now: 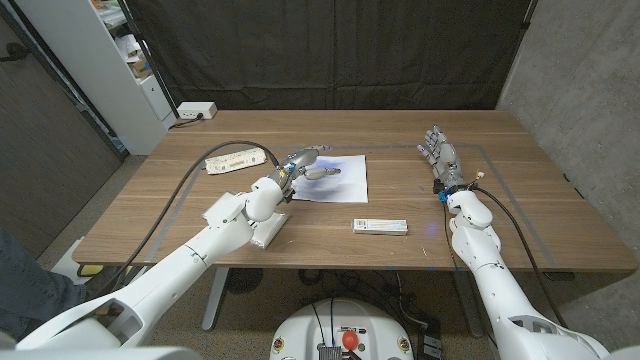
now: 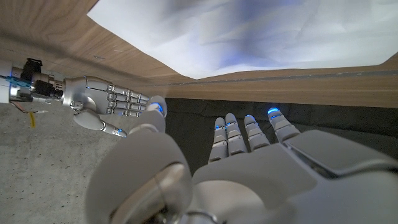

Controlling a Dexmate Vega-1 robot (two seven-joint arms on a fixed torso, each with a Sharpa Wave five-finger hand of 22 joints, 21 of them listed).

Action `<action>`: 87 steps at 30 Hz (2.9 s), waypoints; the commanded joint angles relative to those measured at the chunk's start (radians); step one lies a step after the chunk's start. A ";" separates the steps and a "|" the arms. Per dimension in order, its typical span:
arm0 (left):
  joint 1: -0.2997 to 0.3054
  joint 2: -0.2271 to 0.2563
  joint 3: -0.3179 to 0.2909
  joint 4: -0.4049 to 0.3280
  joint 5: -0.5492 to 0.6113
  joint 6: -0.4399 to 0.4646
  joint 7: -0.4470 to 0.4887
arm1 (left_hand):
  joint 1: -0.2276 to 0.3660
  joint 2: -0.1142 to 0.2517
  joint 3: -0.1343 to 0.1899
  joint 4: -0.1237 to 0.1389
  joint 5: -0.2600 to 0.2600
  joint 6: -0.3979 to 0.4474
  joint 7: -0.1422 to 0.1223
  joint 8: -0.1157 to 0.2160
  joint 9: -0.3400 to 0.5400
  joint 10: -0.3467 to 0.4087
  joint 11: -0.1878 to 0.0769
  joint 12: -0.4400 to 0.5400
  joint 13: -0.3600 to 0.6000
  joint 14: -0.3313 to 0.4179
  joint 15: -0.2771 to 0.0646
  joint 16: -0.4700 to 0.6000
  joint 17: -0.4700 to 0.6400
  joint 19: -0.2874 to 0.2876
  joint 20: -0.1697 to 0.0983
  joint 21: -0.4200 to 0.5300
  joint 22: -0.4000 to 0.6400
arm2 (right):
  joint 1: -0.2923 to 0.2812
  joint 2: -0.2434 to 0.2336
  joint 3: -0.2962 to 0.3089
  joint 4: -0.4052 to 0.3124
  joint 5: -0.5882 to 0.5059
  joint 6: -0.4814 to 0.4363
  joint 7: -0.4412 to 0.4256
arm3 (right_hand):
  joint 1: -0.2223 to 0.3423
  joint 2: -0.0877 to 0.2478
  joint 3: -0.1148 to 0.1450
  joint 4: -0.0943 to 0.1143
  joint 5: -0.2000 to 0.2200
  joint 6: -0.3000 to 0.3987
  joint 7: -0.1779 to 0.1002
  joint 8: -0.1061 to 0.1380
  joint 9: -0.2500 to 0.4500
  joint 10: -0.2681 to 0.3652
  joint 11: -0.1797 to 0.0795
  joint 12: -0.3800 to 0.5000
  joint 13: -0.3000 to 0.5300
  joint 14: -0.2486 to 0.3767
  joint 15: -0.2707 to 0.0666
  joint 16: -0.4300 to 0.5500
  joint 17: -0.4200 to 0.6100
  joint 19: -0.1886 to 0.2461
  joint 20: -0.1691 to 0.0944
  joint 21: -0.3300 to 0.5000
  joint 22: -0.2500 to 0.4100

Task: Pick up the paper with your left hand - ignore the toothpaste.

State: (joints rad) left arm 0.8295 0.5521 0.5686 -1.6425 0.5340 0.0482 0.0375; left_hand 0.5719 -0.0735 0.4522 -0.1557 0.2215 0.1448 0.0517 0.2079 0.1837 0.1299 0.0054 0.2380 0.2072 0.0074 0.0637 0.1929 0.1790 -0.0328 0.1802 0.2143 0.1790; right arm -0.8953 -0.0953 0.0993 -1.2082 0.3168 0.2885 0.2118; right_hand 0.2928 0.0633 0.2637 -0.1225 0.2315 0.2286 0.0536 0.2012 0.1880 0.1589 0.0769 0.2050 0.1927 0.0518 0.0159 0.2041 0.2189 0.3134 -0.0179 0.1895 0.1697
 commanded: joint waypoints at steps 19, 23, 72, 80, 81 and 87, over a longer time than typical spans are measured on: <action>-0.030 -0.018 0.044 0.073 -0.011 -0.010 -0.002 | 0.018 0.002 -0.003 0.005 -0.003 0.019 -0.002 0.002 0.003 0.003 -0.003 0.006 0.004 0.011 0.000 0.003 0.002 -0.003 -0.002 -0.004 0.004 | 0.023 0.006 0.008 0.030 -0.012 0.006 0.000 | -0.005 0.000 -0.002 0.001 0.003 0.004 0.003 -0.003 0.003 0.010 0.004 -0.004 0.003 0.007 0.006 0.004 -0.001 0.002 0.003 0.003 0.002; -0.030 -0.016 0.045 0.076 -0.011 -0.013 -0.001 | 0.019 0.003 -0.003 0.006 -0.004 0.020 -0.003 0.002 0.003 0.003 -0.004 0.006 0.004 0.011 0.000 0.002 0.002 -0.003 -0.002 -0.004 0.004 | 0.026 0.008 0.006 0.035 -0.016 0.010 -0.002 | -0.005 0.000 -0.002 0.001 0.003 0.004 0.002 -0.003 0.003 0.008 0.000 -0.005 0.003 0.007 0.006 0.004 -0.001 0.002 0.003 0.003 0.002; -0.073 -0.036 0.079 0.163 -0.039 0.016 -0.053 | 0.025 0.004 -0.013 0.010 -0.007 0.028 -0.003 -0.003 0.004 -0.006 0.007 0.000 0.005 0.007 0.008 -0.001 0.003 -0.006 0.006 -0.009 0.004 | 0.061 0.020 -0.002 0.093 -0.036 0.018 -0.008 | -0.006 0.001 -0.002 0.001 0.003 0.007 -0.001 -0.002 0.003 0.010 0.002 -0.004 0.003 0.010 0.005 0.005 -0.001 0.002 0.005 0.004 0.002; -0.082 -0.035 0.091 0.146 -0.026 0.062 -0.079 | 0.029 0.006 -0.016 0.010 -0.008 0.062 0.004 0.007 0.004 0.015 0.007 0.007 0.006 0.023 0.005 0.004 0.002 0.005 0.005 -0.006 0.004 | 0.074 0.026 0.005 0.121 -0.036 0.032 0.002 | -0.006 0.001 -0.002 0.000 0.004 0.007 -0.002 -0.003 0.003 0.010 0.000 -0.004 0.003 0.010 0.005 0.005 -0.001 0.002 0.005 0.004 0.002; -0.083 -0.035 0.092 0.145 -0.027 0.066 -0.084 | 0.030 0.006 -0.016 0.010 -0.008 0.064 0.004 0.007 0.004 0.016 0.007 0.007 0.006 0.024 0.005 0.005 0.002 0.007 0.004 -0.005 0.004 | 0.074 0.027 0.006 0.122 -0.035 0.033 0.003 | -0.006 0.001 -0.002 0.000 0.004 0.007 -0.002 -0.003 0.003 0.011 0.001 -0.004 0.003 0.010 0.005 0.005 -0.001 0.002 0.005 0.004 0.002; -0.095 -0.038 0.102 0.140 -0.027 0.088 -0.111 | 0.042 0.012 -0.015 0.008 -0.008 0.075 0.007 0.006 0.004 0.033 0.012 0.012 0.006 0.055 0.013 0.013 0.002 0.045 0.024 0.007 0.005 | 0.070 0.029 0.011 0.121 -0.036 0.038 0.003 | -0.005 0.001 -0.002 0.000 0.004 0.008 -0.004 -0.002 0.003 0.012 -0.003 -0.004 0.003 0.011 0.006 0.005 -0.001 0.001 0.007 0.003 0.002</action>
State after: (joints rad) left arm 0.7490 0.5159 0.6553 -1.4920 0.5022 0.0889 -0.0314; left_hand 0.5968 -0.0642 0.4410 -0.1445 0.2177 0.2058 0.0552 0.2119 0.1836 0.1485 0.0133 0.2446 0.2118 0.0457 0.0704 0.1931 0.1788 -0.0304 0.1746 0.2091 0.1789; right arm -0.8284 -0.0713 0.1024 -1.1008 0.2819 0.3150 0.2096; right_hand 0.2927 0.0634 0.2637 -0.1225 0.2315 0.2286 0.0536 0.2013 0.1881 0.1588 0.0769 0.2050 0.1926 0.0573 0.0213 0.2041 0.2189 0.3134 -0.0179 0.1895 0.1697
